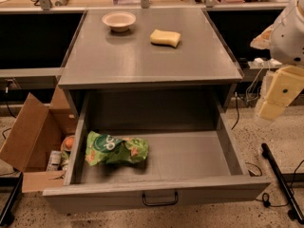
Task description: Pick green rice chip bag from top drawer and place on counter
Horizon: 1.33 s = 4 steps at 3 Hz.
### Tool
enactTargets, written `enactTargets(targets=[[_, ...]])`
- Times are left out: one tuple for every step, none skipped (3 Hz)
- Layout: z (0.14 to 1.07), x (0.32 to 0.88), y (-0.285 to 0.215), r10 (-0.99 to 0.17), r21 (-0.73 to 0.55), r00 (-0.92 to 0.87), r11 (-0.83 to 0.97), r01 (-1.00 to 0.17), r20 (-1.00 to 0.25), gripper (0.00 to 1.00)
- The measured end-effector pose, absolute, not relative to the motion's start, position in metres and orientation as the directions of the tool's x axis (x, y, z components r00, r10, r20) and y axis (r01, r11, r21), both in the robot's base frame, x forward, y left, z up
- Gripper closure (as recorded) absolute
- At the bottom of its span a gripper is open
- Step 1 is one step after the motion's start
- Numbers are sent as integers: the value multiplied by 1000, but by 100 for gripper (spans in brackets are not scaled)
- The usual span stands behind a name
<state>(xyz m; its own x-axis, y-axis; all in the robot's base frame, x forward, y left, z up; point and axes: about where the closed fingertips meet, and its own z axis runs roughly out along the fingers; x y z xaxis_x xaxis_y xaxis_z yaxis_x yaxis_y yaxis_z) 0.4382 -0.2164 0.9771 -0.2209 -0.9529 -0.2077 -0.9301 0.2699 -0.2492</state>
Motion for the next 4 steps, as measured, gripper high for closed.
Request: enactTargets(targets=[[977,438,-216,-953,-249,-221,270,-930,-208,0],[977,440,-206,-956,-247,-201,252,-936,-213,0],[955,445,-187,-939,-191,-210,267,-945,-273,0],[914,447,-151,-910,-81,-228,271,-959,-345,0]])
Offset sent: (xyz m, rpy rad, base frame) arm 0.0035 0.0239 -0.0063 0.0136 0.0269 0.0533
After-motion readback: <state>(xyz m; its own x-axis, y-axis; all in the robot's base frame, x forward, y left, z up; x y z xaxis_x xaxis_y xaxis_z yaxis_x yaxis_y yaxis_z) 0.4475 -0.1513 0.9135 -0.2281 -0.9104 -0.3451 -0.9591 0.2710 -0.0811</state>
